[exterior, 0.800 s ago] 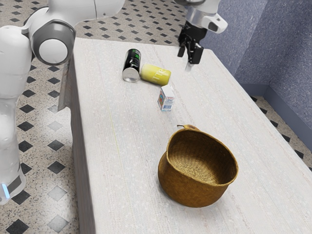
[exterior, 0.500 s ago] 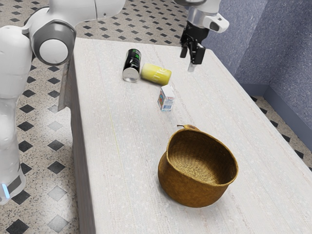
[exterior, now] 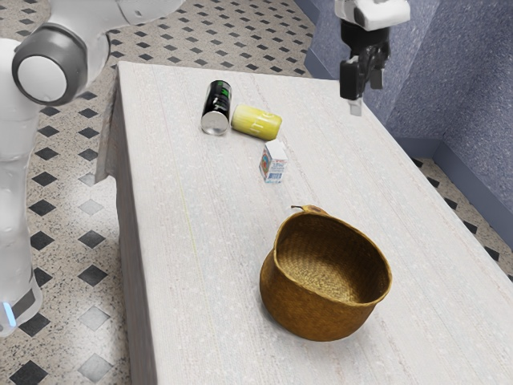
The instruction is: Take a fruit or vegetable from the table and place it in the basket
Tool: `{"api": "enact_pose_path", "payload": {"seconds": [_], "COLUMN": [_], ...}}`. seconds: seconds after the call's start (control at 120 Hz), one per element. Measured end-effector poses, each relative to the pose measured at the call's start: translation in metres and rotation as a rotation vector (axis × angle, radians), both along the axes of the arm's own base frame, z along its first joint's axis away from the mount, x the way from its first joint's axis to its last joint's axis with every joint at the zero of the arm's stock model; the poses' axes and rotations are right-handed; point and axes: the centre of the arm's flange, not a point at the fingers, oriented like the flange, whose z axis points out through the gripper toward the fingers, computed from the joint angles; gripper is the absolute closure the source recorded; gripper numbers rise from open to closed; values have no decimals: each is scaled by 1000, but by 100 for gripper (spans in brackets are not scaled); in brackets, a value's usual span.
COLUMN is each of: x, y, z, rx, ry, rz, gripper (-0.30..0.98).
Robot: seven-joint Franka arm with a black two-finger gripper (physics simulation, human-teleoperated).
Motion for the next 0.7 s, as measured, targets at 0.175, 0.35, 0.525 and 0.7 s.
{"api": "enact_pose_path", "payload": {"seconds": [0.175,0.35,0.525,0.7], "x": [27,94,133,139], "y": [39,88,101,105], "z": [-18,-106,-172,-193], "rx": [114,140,140,149], "ry": [-9,122,201,237], "rz": [-73,-131,-224,-294], "gripper": [0,0,0,0]}}
